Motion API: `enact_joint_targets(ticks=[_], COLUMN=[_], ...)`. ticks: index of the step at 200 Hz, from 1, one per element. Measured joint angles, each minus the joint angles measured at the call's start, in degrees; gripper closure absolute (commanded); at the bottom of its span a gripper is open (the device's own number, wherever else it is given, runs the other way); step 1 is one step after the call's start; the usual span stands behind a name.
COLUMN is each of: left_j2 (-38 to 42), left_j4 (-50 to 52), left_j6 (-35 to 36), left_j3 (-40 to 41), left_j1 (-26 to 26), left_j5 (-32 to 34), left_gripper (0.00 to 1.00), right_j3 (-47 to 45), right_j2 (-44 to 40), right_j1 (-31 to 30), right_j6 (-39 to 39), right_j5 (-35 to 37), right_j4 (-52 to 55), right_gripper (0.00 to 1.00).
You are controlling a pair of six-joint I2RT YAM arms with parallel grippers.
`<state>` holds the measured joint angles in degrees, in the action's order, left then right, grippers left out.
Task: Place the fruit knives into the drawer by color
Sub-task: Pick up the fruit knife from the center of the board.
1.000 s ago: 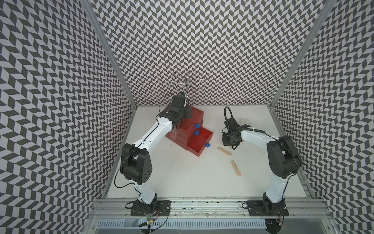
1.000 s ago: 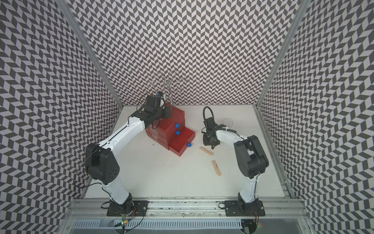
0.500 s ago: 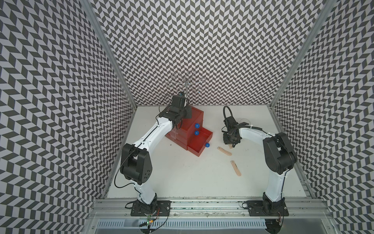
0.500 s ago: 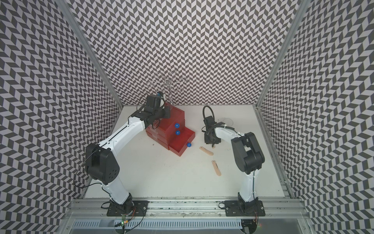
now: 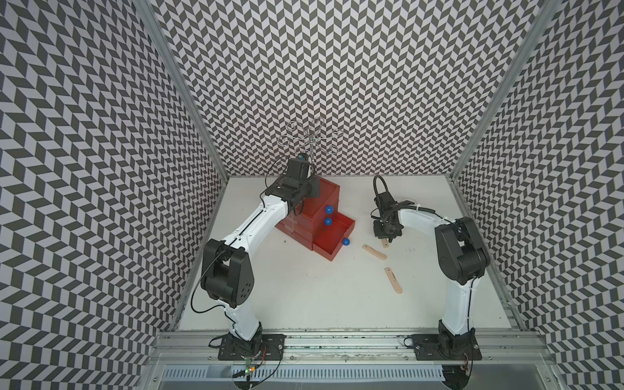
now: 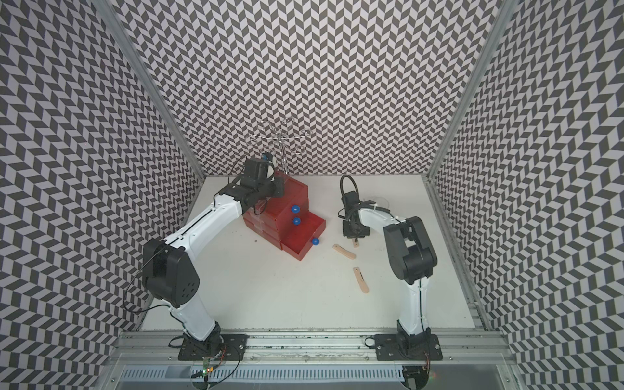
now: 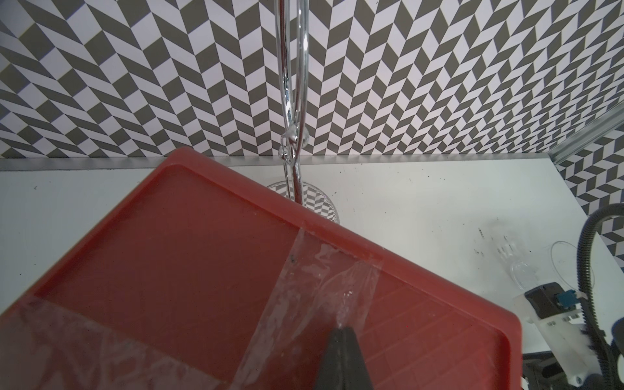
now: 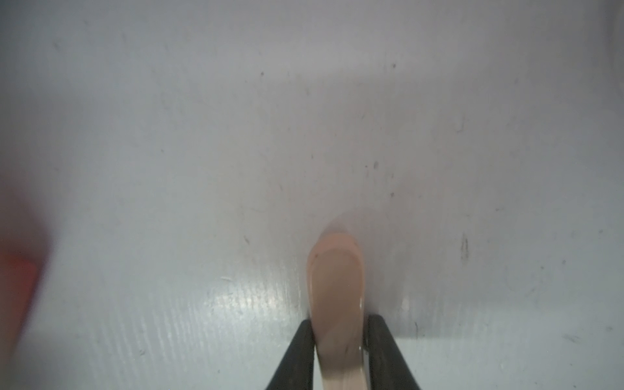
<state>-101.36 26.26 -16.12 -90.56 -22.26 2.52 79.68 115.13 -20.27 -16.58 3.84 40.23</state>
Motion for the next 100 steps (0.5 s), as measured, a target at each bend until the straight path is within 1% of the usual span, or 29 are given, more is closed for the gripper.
enact_joint_targets(ticks=[34,100], left_j2=[0.0,0.0], left_j4=[0.02,0.0], left_j6=[0.0,0.0], left_j3=[0.0,0.0], left_j1=[0.0,0.0], left_j5=[0.02,0.0], left_gripper=[1.0,1.0], right_j3=[-0.44,-3.15], right_j2=[-0.2,-2.08], right_j1=[0.17,0.22], right_j6=[-0.04,-0.2], right_j5=[-0.44,-2.1], right_j4=[-0.46,-3.06], right_gripper=[0.83,0.84])
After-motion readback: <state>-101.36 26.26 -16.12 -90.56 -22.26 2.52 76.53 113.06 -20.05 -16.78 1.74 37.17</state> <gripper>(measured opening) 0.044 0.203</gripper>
